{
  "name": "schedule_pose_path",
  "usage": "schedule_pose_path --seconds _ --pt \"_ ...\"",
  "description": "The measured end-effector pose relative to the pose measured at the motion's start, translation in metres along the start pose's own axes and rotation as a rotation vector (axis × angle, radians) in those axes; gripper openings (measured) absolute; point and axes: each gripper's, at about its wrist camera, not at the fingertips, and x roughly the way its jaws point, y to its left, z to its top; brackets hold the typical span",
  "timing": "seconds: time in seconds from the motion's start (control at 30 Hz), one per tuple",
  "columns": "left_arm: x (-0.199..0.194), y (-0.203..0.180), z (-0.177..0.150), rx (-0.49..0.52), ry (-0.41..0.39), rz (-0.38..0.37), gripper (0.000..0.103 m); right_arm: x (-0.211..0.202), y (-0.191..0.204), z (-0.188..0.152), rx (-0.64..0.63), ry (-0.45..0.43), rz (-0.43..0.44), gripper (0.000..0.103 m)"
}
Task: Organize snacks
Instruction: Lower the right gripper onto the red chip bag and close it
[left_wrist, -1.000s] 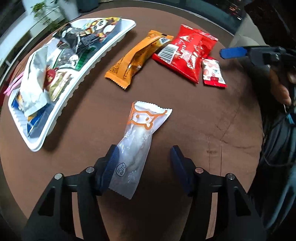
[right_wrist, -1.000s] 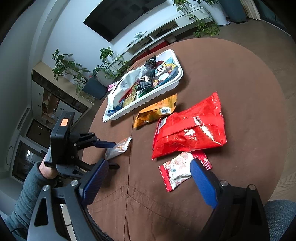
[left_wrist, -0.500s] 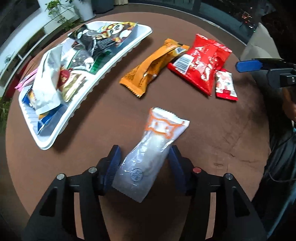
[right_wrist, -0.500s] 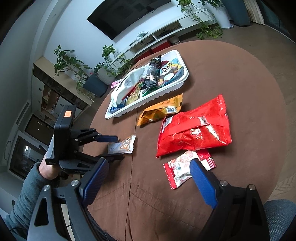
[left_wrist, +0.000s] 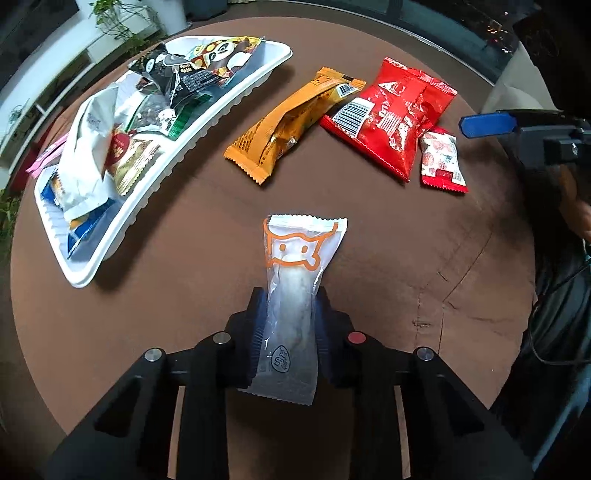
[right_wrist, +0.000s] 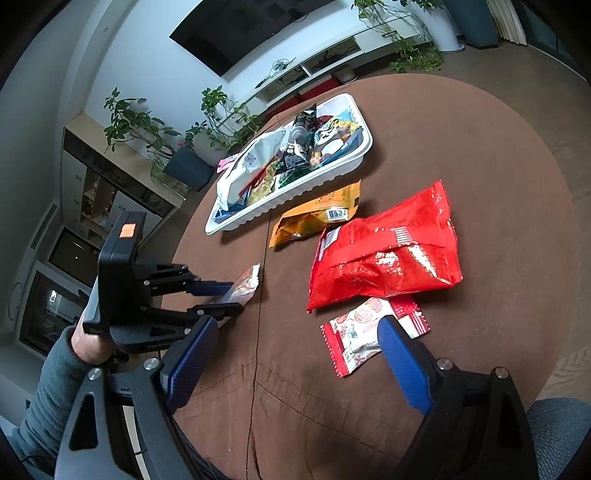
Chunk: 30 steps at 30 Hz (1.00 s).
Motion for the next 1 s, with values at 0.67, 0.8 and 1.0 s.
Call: schedule_pose_path --seconds 0.67,0.8,1.0 --pt "-0.019 -0.032 -0.07 -0.381 -0.224 -0.127 0.02 0.035 -0.024 0.033 0.057 0.061 -0.172 0.079" --pt "-0.02 -0.038 -0.075 -0.391 -0.234 -0.142 0.02 0.039 -0.037 0.05 0.089 0.049 -0.209 0.077" --pt "-0.022 -0.04 -0.078 -0.414 -0.249 -0.146 0.02 0.047 -0.033 0.062 0.081 0.064 -0.24 0.077"
